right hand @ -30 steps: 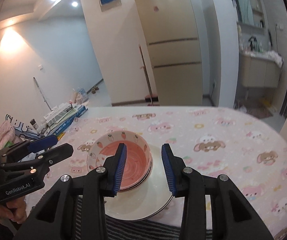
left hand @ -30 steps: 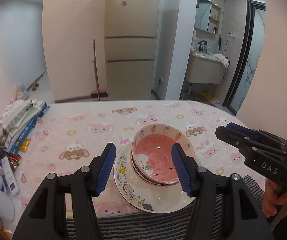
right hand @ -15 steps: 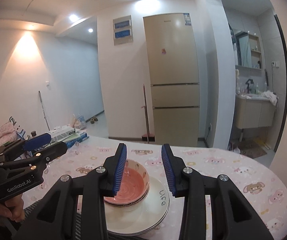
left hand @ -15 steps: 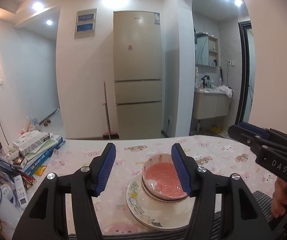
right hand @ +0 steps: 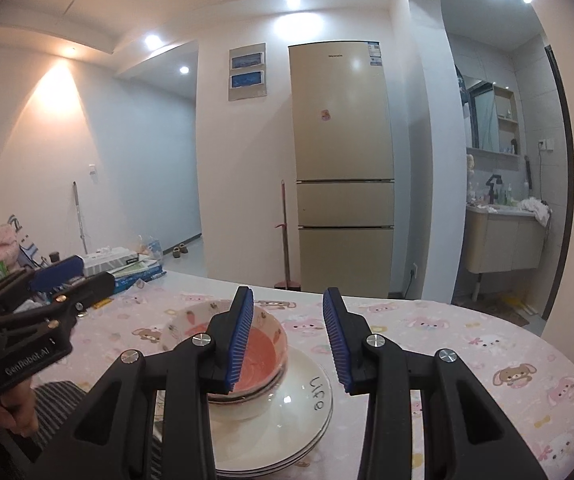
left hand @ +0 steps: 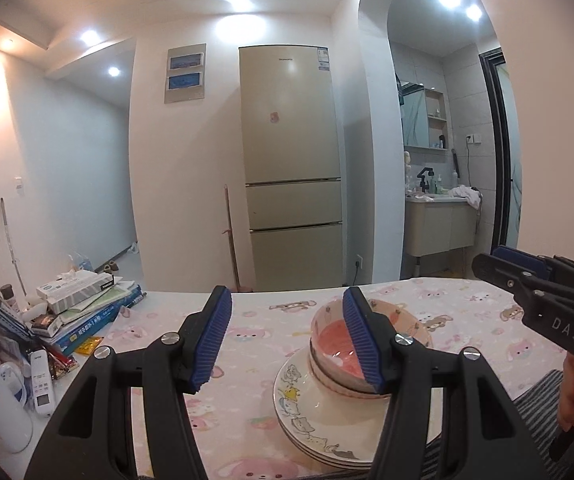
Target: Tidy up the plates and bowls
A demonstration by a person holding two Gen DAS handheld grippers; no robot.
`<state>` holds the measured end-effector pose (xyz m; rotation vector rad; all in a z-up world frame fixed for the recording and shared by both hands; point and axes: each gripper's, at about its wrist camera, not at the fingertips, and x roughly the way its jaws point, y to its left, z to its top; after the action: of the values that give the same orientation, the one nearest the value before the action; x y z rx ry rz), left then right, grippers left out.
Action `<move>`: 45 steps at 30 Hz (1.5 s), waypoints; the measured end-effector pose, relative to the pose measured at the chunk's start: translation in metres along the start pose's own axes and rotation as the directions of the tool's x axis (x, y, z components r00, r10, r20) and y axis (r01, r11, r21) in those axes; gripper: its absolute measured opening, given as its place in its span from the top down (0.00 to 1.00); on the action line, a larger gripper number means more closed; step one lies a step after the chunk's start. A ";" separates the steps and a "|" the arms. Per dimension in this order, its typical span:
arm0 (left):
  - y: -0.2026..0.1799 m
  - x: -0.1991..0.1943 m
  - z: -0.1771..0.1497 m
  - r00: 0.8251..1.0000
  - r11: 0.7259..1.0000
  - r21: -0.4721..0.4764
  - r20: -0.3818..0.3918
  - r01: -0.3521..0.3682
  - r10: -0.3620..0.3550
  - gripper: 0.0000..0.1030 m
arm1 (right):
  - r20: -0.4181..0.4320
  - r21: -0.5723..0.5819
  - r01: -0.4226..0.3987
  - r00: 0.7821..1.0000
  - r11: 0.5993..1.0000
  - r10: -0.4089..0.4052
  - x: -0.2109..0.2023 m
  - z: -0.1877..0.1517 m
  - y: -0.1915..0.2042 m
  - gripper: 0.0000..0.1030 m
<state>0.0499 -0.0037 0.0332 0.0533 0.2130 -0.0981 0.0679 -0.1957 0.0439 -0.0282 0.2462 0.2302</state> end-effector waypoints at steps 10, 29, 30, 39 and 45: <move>-0.001 0.003 -0.025 0.999 1.000 0.014 0.030 0.022 -0.022 0.46 | 0.018 -0.002 0.013 1.000 1.000 -0.013 0.004 -0.026 0.002 0.62; 0.001 -0.006 -0.036 0.998 1.000 0.000 0.070 0.001 -0.001 0.44 | -0.015 0.002 0.040 0.999 0.999 -0.040 0.010 -0.041 0.001 0.61; 0.000 -0.006 -0.036 0.997 1.000 0.001 0.071 -0.001 0.001 0.44 | -0.011 -0.006 0.041 0.999 0.999 -0.041 0.009 -0.041 0.004 0.61; 0.001 -0.007 -0.038 0.997 1.000 0.000 0.073 -0.003 0.003 0.44 | 0.015 -0.053 0.048 0.999 0.997 -0.047 0.003 -0.040 0.013 0.61; 0.002 -0.007 -0.038 0.997 1.000 0.003 0.073 0.003 -0.004 0.44 | 0.010 -0.041 0.049 0.999 0.998 -0.049 0.002 -0.040 0.010 0.60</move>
<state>0.0349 0.0015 -0.0026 0.0521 0.1403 -0.1035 0.0577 -0.1876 0.0049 -0.0735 0.2314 0.1864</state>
